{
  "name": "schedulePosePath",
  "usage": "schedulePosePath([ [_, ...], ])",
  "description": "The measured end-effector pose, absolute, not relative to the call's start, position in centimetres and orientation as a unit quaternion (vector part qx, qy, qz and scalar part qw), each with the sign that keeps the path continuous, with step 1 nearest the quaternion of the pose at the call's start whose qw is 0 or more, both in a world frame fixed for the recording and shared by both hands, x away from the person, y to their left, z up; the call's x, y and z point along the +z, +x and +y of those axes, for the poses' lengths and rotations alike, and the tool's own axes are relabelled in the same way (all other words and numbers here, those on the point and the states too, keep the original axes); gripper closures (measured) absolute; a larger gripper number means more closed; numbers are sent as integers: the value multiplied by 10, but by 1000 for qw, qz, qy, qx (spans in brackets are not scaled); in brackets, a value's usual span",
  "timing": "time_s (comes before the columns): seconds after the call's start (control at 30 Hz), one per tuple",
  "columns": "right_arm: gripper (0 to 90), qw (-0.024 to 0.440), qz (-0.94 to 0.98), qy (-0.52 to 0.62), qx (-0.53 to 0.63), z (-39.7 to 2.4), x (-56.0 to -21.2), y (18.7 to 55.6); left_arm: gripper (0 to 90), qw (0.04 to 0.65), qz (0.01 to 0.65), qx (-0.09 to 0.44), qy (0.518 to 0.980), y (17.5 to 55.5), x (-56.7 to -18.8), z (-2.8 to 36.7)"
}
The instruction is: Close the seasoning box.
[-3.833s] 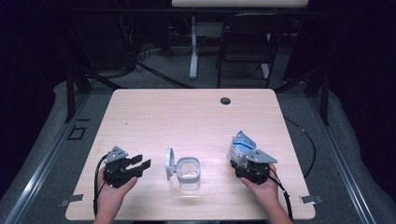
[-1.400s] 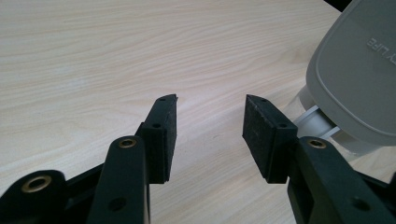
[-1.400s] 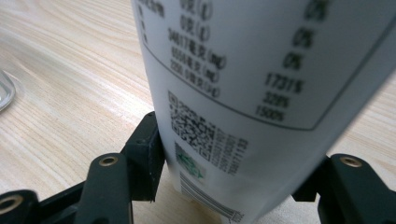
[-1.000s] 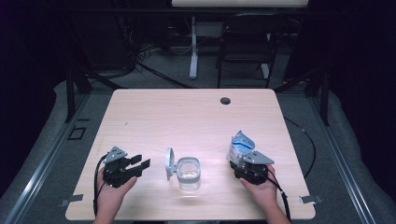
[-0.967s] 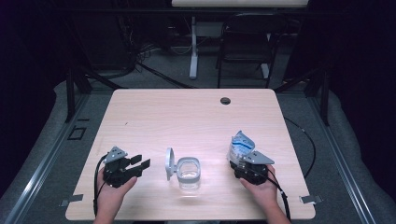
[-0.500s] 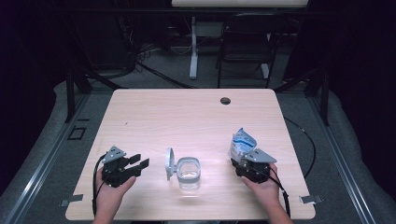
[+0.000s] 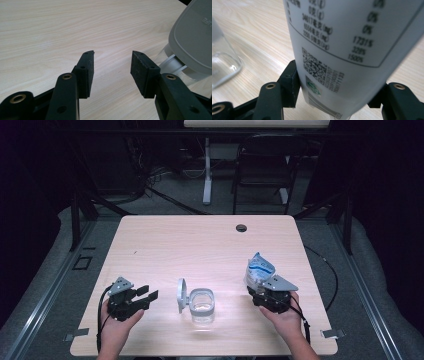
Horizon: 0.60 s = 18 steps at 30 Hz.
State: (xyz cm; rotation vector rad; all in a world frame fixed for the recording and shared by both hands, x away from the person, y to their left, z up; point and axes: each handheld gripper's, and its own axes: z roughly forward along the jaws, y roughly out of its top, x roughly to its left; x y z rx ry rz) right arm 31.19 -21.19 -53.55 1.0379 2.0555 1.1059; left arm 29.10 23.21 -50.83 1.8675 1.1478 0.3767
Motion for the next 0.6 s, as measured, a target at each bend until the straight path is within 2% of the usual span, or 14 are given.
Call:
schedulePosePath([
  [0.33,408,293,773,377,418,-207,-522,310,539,445,461,162,751,289,-503,232],
  [0.6,408,303,777,363,415,-208,-508,309,538,447,461,144,753,290,-508,229],
])
